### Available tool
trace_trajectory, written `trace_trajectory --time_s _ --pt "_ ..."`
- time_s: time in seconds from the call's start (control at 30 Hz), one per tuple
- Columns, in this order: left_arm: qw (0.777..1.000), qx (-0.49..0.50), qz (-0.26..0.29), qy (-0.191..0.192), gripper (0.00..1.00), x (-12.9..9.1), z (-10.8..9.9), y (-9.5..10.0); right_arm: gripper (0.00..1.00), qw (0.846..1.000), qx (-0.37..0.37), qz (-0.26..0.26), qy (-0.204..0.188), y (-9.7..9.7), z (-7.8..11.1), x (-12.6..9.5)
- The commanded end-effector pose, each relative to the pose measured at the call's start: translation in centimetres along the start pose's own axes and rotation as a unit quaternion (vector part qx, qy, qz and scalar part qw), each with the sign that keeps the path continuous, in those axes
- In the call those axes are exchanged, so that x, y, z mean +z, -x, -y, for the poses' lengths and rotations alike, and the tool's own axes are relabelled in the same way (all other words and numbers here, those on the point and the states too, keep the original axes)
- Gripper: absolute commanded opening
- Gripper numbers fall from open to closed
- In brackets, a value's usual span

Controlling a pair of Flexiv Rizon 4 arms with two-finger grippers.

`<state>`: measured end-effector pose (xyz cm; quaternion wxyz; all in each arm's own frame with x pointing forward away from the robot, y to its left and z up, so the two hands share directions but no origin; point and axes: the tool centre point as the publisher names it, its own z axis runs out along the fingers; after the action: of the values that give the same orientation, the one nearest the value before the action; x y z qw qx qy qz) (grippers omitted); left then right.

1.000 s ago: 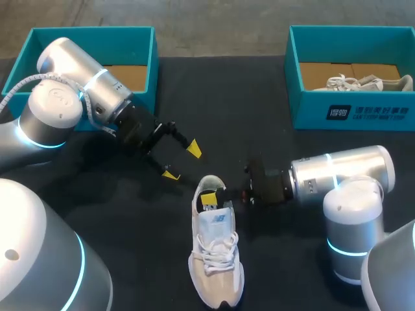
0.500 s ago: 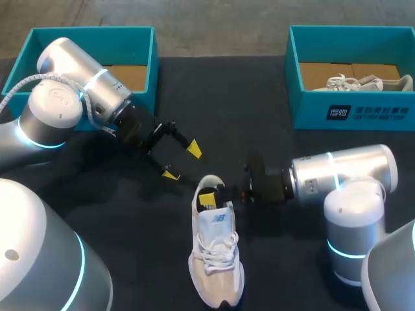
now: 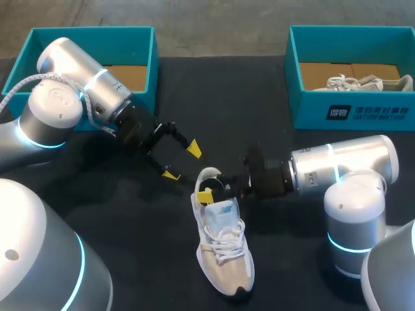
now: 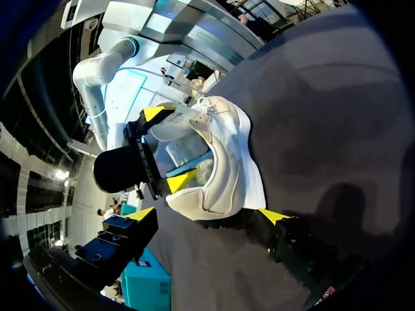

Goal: Take the shoe out of the shoebox, open the shoe tongue, remove and reinsert the insole, then place the shoe into the shoebox

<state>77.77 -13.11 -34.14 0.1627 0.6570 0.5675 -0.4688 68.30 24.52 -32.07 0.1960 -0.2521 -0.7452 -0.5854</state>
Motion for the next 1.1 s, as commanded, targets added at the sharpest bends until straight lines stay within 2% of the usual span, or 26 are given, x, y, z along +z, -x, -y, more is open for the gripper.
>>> trace_trajectory --time_s 0.03,0.07,0.1,0.3,0.4,0.43,0.47,0.6,0.93,1.03,1.1 --pt "1.000 0.001 0.000 0.000 1.00 0.0 0.0 0.0 0.55 1.000 -0.001 0.008 0.000 -0.8 0.0 -0.3" --pt "1.000 0.001 0.000 0.000 1.00 0.0 0.0 0.0 0.45 1.000 -0.001 0.008 0.000 -0.8 0.0 -0.4" --pt "1.000 0.001 0.000 0.000 1.00 0.0 0.0 0.0 0.43 1.000 -0.002 0.008 0.001 -0.9 0.0 -0.4" --pt "1.000 0.001 0.000 0.000 1.00 0.0 0.0 0.0 0.45 1.000 0.001 0.009 0.003 -0.4 0.3 -0.6" --pt "1.000 0.001 0.000 0.000 1.00 0.0 0.0 0.0 0.35 1.000 0.004 0.007 0.005 0.1 0.5 -0.6" --pt "1.000 0.001 0.000 0.000 1.00 0.0 0.0 0.0 0.07 1.000 0.004 0.006 0.005 0.4 0.6 -0.6" --pt "1.000 0.001 0.000 0.000 1.00 0.0 0.0 0.0 0.00 1.000 0.004 0.005 0.007 0.6 0.6 -0.6" --pt "1.000 0.001 0.000 0.000 1.00 0.0 0.0 0.0 0.00 1.000 0.009 0.002 0.010 1.2 0.8 -0.7" --pt "1.000 0.001 0.000 0.000 1.00 0.0 0.0 0.0 0.00 1.000 0.026 0.000 0.007 1.3 2.0 -0.4" --pt "1.000 0.001 0.000 0.000 1.00 0.0 0.0 0.0 0.00 1.000 0.027 -0.001 0.008 1.3 2.0 -0.4" --pt "1.000 0.001 0.000 0.000 1.00 0.0 0.0 0.0 0.00 1.000 0.018 -0.002 0.007 1.1 1.3 -0.4"
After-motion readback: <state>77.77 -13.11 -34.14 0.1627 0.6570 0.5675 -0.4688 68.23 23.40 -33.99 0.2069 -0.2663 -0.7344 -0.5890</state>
